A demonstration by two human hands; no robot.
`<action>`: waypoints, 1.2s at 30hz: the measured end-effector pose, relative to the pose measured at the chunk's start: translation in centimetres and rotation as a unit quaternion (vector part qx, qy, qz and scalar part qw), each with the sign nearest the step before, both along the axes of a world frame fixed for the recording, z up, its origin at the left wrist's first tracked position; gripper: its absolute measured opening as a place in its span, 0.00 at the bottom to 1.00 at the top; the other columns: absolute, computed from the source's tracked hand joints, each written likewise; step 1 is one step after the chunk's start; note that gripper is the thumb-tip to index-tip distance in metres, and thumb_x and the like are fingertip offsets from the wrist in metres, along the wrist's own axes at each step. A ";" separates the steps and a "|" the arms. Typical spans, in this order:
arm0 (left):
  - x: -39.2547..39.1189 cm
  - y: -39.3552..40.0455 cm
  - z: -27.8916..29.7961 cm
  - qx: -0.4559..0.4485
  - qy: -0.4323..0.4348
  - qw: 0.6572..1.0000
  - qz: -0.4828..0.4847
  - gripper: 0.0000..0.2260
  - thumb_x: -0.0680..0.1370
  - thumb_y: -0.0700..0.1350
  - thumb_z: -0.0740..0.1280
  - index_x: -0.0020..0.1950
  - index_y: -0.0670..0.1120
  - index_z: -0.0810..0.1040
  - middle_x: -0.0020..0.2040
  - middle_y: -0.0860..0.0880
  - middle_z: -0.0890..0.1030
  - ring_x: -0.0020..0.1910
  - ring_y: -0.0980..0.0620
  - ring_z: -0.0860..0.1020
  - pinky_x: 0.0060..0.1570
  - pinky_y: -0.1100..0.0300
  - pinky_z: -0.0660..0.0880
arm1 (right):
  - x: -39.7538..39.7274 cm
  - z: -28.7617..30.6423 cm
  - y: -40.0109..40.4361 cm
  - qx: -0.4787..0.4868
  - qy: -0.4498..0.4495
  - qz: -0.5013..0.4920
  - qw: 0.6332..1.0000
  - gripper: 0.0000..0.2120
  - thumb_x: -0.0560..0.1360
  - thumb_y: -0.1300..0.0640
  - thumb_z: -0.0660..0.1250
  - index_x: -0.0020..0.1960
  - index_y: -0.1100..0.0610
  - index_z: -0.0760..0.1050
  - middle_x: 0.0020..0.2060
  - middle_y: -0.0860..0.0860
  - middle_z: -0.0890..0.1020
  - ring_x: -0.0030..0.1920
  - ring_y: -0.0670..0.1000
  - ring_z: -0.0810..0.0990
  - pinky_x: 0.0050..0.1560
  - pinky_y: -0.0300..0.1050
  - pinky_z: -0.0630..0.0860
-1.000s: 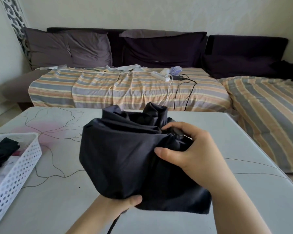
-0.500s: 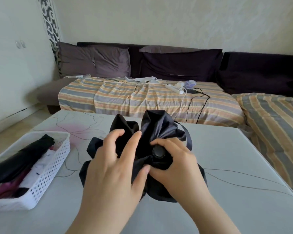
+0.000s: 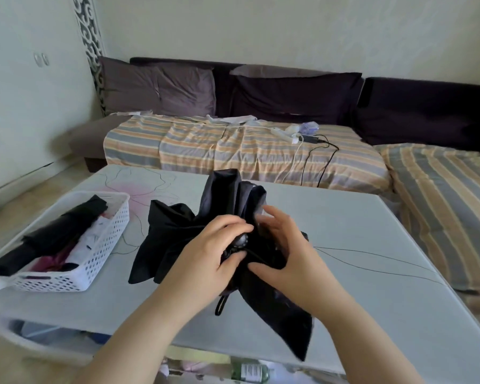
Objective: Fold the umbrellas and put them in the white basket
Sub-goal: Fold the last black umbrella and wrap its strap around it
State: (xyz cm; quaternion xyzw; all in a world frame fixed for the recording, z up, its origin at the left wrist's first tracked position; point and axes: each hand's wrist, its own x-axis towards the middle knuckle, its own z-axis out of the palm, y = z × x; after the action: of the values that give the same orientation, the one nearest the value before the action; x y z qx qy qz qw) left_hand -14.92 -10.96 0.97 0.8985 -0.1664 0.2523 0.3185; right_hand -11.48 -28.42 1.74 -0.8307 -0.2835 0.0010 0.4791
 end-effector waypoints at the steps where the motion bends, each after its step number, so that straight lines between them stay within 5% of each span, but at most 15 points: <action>1: -0.1 -0.1 0.0 0.000 0.001 1.000 0.006 0.17 0.74 0.39 0.70 0.62 0.48 0.76 0.59 0.61 0.71 0.58 0.68 0.70 0.57 0.78 0.63 | -0.2 0.1 -0.7 -0.005 -0.017 -0.020 1.000 0.36 0.70 0.57 0.74 0.65 0.33 0.58 0.61 0.28 0.68 0.63 0.28 0.66 0.58 0.21 0.63; 6: -0.2 -0.9 -0.2 -0.015 0.015 0.999 0.039 0.19 0.72 0.46 0.73 0.62 0.50 0.76 0.55 0.61 0.69 0.53 0.64 0.72 0.51 0.79 0.65 | -1.2 -1.0 -2.1 -0.031 -0.141 -0.223 0.964 0.20 0.68 0.52 0.76 0.51 0.44 0.67 0.48 0.37 0.70 0.49 0.39 0.70 0.47 0.24 0.67; 10: 0.0 -1.3 -0.1 0.010 0.004 0.999 0.043 0.19 0.71 0.46 0.74 0.60 0.48 0.76 0.61 0.60 0.68 0.43 0.61 0.76 0.48 0.75 0.69 | -1.2 -1.4 -1.8 -0.055 -0.124 -0.169 0.976 0.10 0.71 0.56 0.74 0.50 0.48 0.78 0.41 0.36 0.76 0.46 0.33 0.74 0.44 0.21 0.66; 16: 0.6 -1.4 0.4 0.030 0.024 0.999 0.009 0.22 0.74 0.50 0.70 0.66 0.54 0.69 0.61 0.65 0.70 0.58 0.63 0.71 0.51 0.79 0.66 | -1.2 -0.6 -2.3 -0.062 -0.059 -0.069 0.994 0.27 0.75 0.63 0.65 0.69 0.42 0.68 0.56 0.30 0.73 0.54 0.23 0.70 0.53 0.19 0.64; 22: 0.9 -1.7 0.3 0.067 -0.010 0.998 0.006 0.21 0.71 0.55 0.67 0.63 0.54 0.70 0.62 0.58 0.68 0.41 0.62 0.77 0.39 0.76 0.71 | -0.6 0.2 -3.8 -0.197 -0.141 -0.128 0.962 0.23 0.77 0.50 0.65 0.70 0.41 0.67 0.58 0.40 0.77 0.60 0.43 0.73 0.55 0.32 0.68; 26: 0.8 -2.0 0.2 0.105 -0.038 0.994 0.004 0.21 0.72 0.54 0.66 0.63 0.50 0.71 0.59 0.56 0.69 0.26 0.66 0.66 0.29 0.75 0.69 | -0.5 0.7 -3.8 -0.149 -0.058 -0.102 0.982 0.30 0.77 0.54 0.66 0.74 0.40 0.59 0.55 0.38 0.78 0.57 0.36 0.74 0.49 0.23 0.65; 29: 0.8 -2.1 -0.1 0.125 -0.062 0.990 -0.014 0.17 0.74 0.56 0.62 0.60 0.51 0.71 0.56 0.58 0.73 0.25 0.67 0.65 0.29 0.67 0.71 | -0.3 0.1 -3.9 -0.110 -0.046 -0.086 0.989 0.23 0.75 0.61 0.66 0.63 0.41 0.66 0.48 0.34 0.78 0.50 0.24 0.71 0.47 0.19 0.64; 33: 1.0 -2.5 -0.2 0.150 -0.070 0.986 -0.018 0.17 0.74 0.56 0.59 0.60 0.52 0.71 0.59 0.58 0.71 0.26 0.62 0.65 0.27 0.69 0.70 | -0.4 -0.3 -3.7 -0.079 -0.032 -0.068 0.994 0.19 0.74 0.67 0.63 0.55 0.43 0.72 0.47 0.32 0.79 0.54 0.29 0.74 0.52 0.21 0.66; 36: 1.4 -2.6 -0.3 0.174 -0.084 0.981 -0.028 0.15 0.75 0.53 0.59 0.60 0.51 0.73 0.63 0.55 0.71 0.29 0.65 0.66 0.30 0.71 0.70 | -0.4 -0.2 -3.8 -0.055 -0.022 -0.064 0.996 0.20 0.76 0.67 0.61 0.50 0.40 0.67 0.44 0.31 0.80 0.50 0.30 0.75 0.47 0.23 0.68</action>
State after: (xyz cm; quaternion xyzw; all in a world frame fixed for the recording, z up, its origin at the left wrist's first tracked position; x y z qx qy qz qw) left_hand -13.52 -13.53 0.70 0.9107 -0.2593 0.2850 0.1491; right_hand -11.91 -32.18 1.57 -0.8720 -0.2396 -0.0326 0.4256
